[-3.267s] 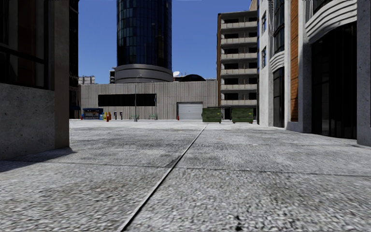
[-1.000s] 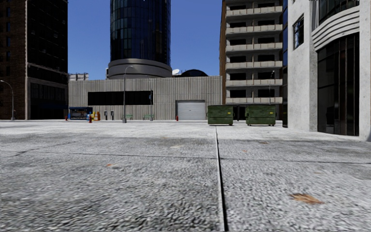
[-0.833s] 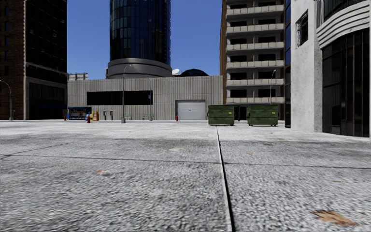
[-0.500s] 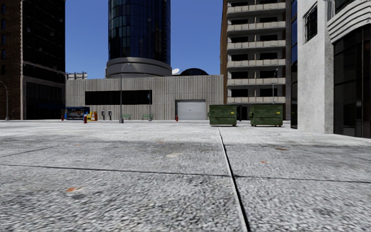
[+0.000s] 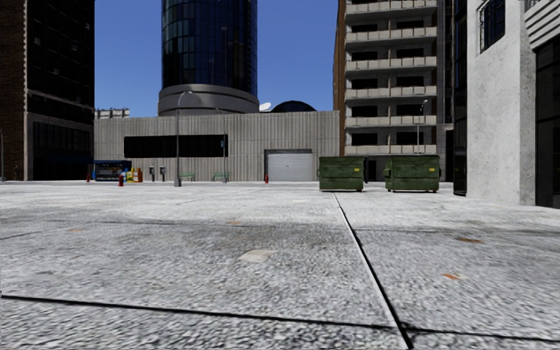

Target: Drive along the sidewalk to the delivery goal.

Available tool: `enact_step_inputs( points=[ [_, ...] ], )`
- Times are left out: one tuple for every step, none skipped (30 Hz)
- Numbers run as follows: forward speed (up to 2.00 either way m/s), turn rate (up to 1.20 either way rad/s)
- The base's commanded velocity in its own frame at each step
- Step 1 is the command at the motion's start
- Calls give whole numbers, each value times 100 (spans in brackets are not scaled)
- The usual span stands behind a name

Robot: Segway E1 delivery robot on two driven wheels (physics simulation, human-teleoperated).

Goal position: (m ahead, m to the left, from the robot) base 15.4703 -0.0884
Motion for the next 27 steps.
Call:
enact_step_inputs(
  points=[
    [200,0],
    [200,0],
    [200,0],
    [200,0],
    [200,0],
    [200,0],
    [200,0],
    [200,0],
    [200,0],
    [200,0],
    [200,0],
    [200,0],
    [200,0],
    [200,0],
    [200,0],
    [200,0],
    [200,0],
    [200,0],
    [200,0],
    [200,0],
    [200,0],
    [200,0],
    [200,0],
    [200,0],
    [200,0],
    [200,0],
    [200,0]
  ],
)
